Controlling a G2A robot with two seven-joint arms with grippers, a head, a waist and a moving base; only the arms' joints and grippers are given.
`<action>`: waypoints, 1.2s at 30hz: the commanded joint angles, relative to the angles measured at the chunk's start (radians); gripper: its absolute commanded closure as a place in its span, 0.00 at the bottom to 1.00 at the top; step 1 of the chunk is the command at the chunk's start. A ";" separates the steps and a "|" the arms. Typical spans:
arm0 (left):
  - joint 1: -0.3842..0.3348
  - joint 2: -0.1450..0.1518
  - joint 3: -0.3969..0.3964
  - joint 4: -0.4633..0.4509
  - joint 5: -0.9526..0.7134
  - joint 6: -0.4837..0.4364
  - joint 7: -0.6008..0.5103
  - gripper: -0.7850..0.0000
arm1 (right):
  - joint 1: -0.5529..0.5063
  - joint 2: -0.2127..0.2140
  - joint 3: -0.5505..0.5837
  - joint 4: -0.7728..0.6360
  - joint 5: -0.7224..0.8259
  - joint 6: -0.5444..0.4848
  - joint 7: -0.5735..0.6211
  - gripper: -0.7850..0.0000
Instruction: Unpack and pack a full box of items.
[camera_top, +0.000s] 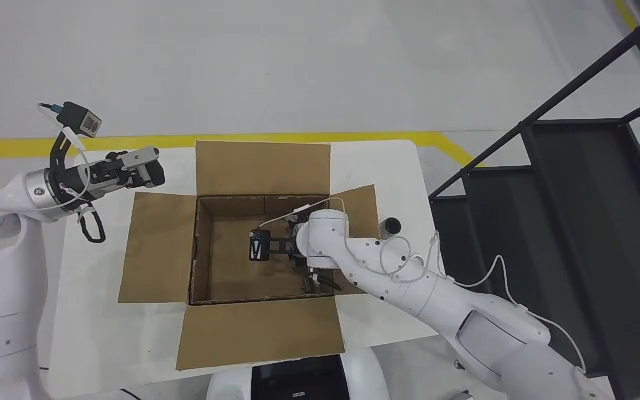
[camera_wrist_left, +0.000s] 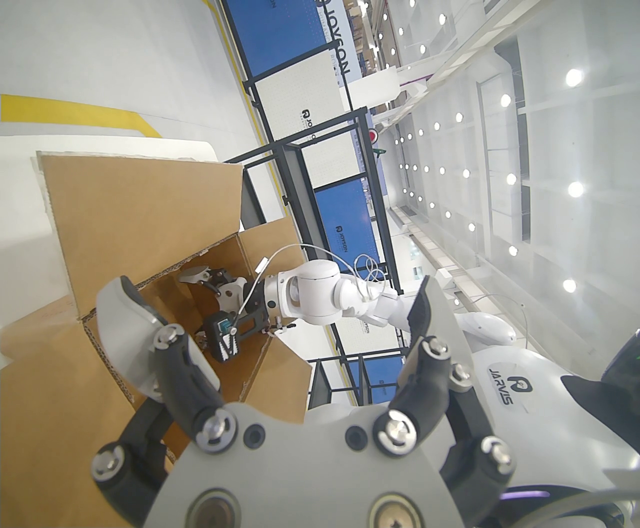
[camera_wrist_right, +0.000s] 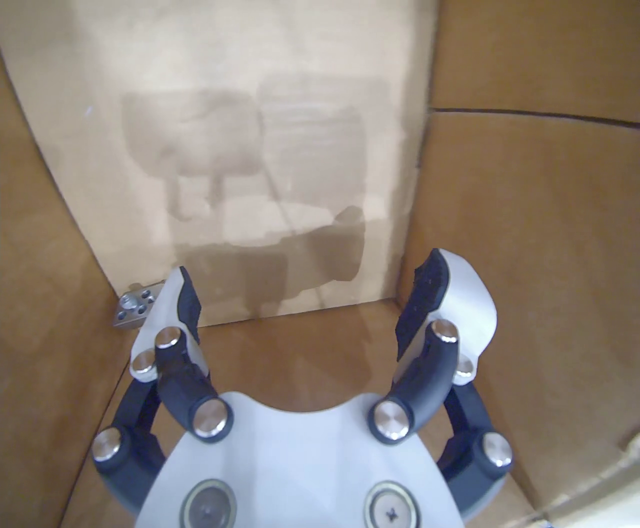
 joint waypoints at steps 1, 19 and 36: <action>0.000 0.000 0.000 0.000 0.000 0.000 0.000 0.00 | -0.004 0.006 0.002 -0.013 -0.003 -0.062 0.021 0.00; 0.000 0.000 0.000 0.000 0.000 0.000 0.000 0.00 | -0.056 0.027 -0.046 -0.018 -0.027 -0.269 0.059 0.00; 0.000 0.000 0.000 0.000 0.000 0.000 0.000 0.00 | -0.048 0.005 -0.054 0.052 -0.045 -0.243 0.016 1.00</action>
